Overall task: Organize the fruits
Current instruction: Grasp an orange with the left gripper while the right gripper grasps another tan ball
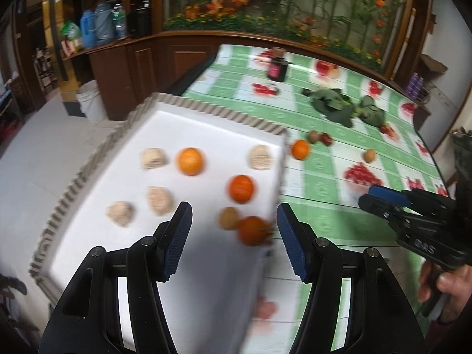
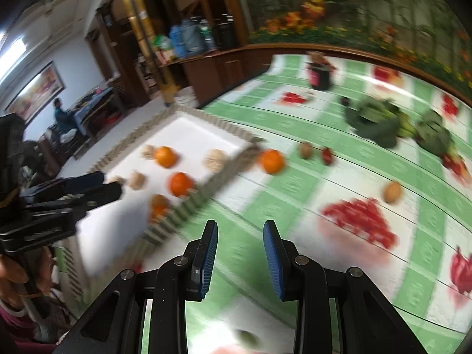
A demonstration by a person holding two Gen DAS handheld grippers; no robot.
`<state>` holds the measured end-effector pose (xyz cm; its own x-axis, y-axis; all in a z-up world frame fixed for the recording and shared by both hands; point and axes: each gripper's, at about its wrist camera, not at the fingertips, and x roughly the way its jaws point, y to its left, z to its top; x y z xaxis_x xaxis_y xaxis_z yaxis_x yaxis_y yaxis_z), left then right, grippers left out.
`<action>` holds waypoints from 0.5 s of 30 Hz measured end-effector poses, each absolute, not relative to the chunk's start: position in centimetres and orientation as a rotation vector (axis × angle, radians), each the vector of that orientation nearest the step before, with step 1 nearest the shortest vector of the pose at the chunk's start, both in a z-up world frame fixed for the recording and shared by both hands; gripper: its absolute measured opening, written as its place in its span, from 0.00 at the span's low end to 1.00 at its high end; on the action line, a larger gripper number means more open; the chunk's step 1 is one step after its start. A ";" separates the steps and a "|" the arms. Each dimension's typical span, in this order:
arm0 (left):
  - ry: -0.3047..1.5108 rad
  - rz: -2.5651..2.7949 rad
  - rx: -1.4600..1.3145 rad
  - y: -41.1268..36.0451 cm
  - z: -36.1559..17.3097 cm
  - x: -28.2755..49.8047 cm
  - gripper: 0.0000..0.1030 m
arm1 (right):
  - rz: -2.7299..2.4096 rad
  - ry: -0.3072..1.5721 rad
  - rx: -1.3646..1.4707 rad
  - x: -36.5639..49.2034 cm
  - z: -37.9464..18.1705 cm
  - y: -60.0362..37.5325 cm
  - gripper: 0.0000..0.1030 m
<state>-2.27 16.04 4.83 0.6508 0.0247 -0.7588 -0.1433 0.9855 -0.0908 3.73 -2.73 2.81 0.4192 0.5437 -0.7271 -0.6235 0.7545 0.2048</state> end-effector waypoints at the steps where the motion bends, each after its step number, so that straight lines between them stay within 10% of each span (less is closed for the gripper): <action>1: 0.864 0.078 -0.142 15.1 4.7 -1.9 0.59 | 0.705 0.874 -0.102 4.1 2.5 -3.7 0.30; 15: 0.941 -0.044 -0.112 8.3 2.8 3.4 0.58 | 0.523 0.907 -0.026 10.8 0.5 -11.8 0.34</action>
<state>3.41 8.30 2.83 0.5886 -0.0865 -0.8038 -0.0111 0.9933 -0.1151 10.85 -11.80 0.51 0.5003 0.4222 -0.7560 -0.4434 0.8748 0.1951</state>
